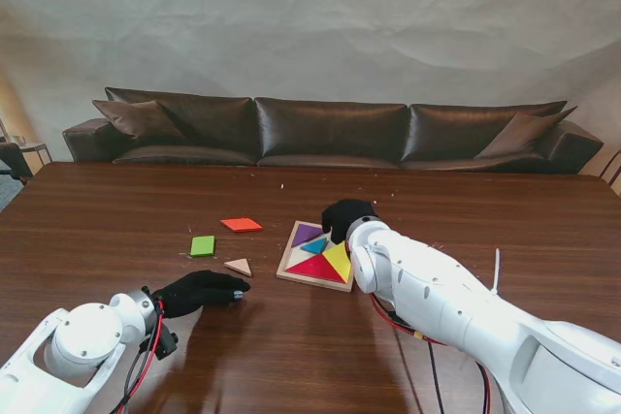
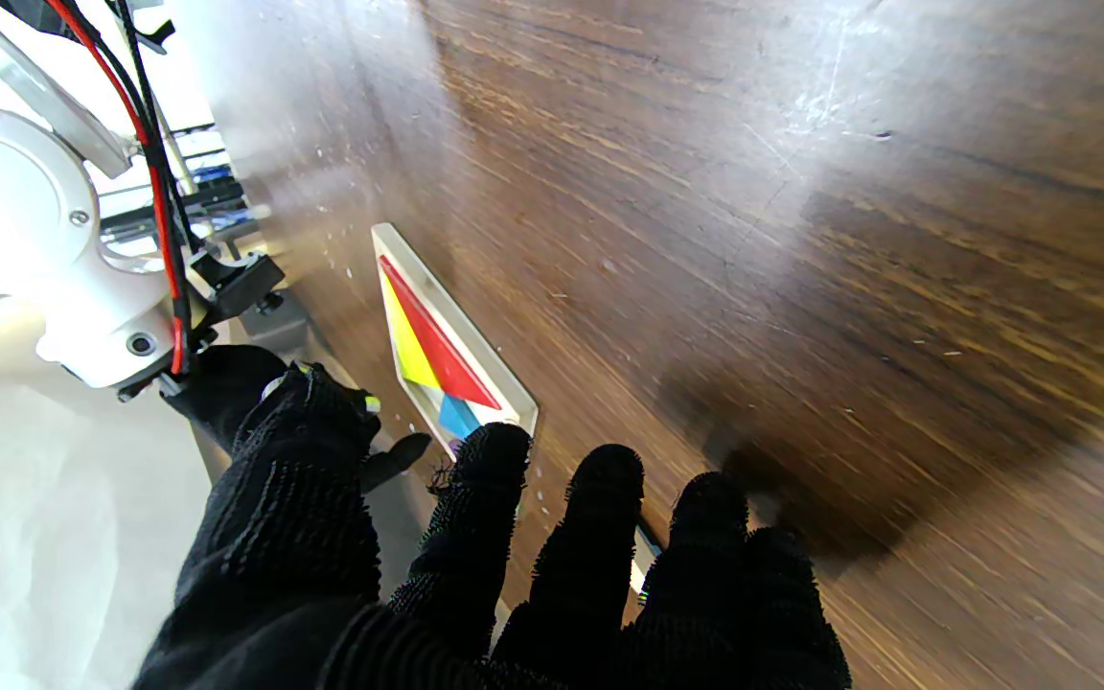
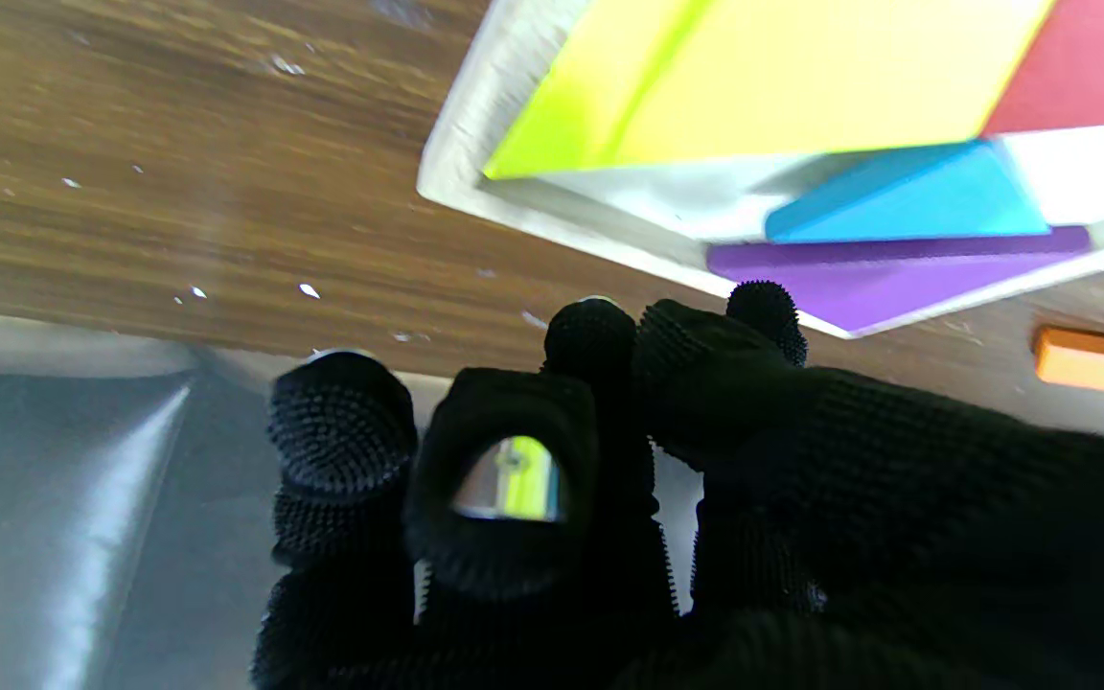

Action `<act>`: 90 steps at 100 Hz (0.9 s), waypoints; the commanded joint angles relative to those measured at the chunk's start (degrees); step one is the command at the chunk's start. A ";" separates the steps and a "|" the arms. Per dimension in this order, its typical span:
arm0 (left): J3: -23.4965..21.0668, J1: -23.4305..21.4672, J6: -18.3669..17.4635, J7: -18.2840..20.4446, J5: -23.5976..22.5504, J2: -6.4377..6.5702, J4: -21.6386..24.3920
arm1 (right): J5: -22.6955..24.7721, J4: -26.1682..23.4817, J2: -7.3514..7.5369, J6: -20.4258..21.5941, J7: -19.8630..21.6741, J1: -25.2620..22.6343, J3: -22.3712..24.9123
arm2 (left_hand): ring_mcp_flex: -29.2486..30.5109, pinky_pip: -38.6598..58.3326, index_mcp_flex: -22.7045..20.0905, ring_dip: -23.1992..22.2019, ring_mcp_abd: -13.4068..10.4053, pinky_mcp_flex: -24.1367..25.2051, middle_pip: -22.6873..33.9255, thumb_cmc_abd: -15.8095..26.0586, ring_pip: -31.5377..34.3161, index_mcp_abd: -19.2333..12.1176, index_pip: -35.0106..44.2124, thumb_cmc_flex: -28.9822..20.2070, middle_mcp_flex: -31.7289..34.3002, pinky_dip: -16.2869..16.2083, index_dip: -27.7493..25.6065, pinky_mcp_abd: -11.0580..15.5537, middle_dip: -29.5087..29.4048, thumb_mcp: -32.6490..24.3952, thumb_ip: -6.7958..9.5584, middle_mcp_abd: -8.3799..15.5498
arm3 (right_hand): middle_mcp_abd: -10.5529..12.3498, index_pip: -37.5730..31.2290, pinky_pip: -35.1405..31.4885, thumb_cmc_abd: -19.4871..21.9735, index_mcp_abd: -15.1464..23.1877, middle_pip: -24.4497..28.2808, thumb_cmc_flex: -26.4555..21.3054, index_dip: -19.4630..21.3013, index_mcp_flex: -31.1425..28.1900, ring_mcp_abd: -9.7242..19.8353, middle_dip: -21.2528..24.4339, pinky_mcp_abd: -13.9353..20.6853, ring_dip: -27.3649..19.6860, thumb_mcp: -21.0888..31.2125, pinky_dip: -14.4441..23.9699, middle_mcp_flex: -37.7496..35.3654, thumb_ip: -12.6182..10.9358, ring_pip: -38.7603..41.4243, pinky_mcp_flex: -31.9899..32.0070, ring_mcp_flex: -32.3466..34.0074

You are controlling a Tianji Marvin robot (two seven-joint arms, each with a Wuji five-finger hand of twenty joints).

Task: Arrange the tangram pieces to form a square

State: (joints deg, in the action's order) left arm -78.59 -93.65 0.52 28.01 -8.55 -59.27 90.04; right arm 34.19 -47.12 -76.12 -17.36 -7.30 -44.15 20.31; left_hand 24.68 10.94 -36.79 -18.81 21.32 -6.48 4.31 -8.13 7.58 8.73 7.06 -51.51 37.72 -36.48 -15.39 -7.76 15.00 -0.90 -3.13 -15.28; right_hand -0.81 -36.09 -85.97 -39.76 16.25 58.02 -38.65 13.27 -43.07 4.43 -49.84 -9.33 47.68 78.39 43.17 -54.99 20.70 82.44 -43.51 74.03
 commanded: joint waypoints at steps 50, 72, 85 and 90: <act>0.41 0.54 -0.38 2.50 -0.43 0.19 -0.93 | 2.20 -9.55 2.66 3.50 0.44 -5.26 2.59 | 1.51 2.11 -0.79 -0.75 3.20 -2.08 0.23 2.64 0.27 -0.14 0.20 -0.52 0.64 -0.24 -0.23 -12.73 0.64 1.37 1.69 0.31 | 1.12 -0.49 -3.36 0.91 2.63 0.89 1.81 0.02 -0.46 -0.19 0.27 -0.25 0.77 0.94 0.82 -2.15 0.91 2.28 -0.48 1.53; 0.15 1.16 -0.31 3.26 -0.76 0.38 -0.46 | 1.13 -7.44 1.41 4.42 0.26 -4.44 0.98 | 1.48 2.12 -0.72 -0.74 3.25 -2.10 0.22 2.73 0.26 -0.18 0.17 -0.50 0.59 -0.24 -0.22 -12.71 0.64 1.36 1.69 0.44 | 1.12 0.31 -3.36 1.20 3.15 0.51 1.94 -0.26 0.83 -0.22 0.27 -0.25 0.85 0.77 0.81 -1.91 0.86 2.25 -0.48 1.54; 0.08 1.42 -0.16 3.54 -0.87 0.44 -0.33 | 0.64 -6.43 0.83 5.19 0.15 -3.98 0.33 | 1.53 2.10 -0.78 -0.75 3.27 -2.07 0.26 2.65 0.28 -0.13 0.19 -0.56 0.70 -0.23 -0.22 -12.81 0.65 1.34 1.70 0.27 | 1.15 0.33 -3.31 1.34 3.55 0.29 1.90 -0.25 0.86 -0.22 0.17 -0.26 0.87 0.66 0.80 -1.69 0.81 2.23 -0.36 1.54; 0.05 1.52 -0.13 3.67 -0.93 0.48 -0.29 | 0.47 -6.18 0.66 5.34 0.04 -3.94 0.23 | 1.50 2.13 -0.74 -0.74 3.16 -2.13 0.23 2.71 0.27 -0.22 0.18 -0.51 0.62 -0.24 -0.22 -12.70 0.64 1.35 1.69 0.41 | 1.18 0.23 -3.27 1.33 3.71 0.29 1.89 -0.21 0.70 -0.22 0.05 -0.28 0.89 0.57 0.80 -1.67 0.82 2.23 -0.28 1.54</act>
State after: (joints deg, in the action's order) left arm -78.48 -92.04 0.16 30.37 -9.30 -58.93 89.73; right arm 34.75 -53.35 -75.00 -12.47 -8.00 -48.04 20.65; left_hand 25.37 11.91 -36.79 -18.82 23.23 -7.54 4.31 -8.13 7.58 8.73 7.06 -51.51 37.72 -37.18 -15.39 -13.62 15.01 -0.90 -3.13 -15.28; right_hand -0.77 -36.46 -85.97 -39.80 17.79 58.02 -37.98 13.28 -43.13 4.43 -49.84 -9.32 47.84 78.37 43.17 -55.86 20.77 82.64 -43.51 74.03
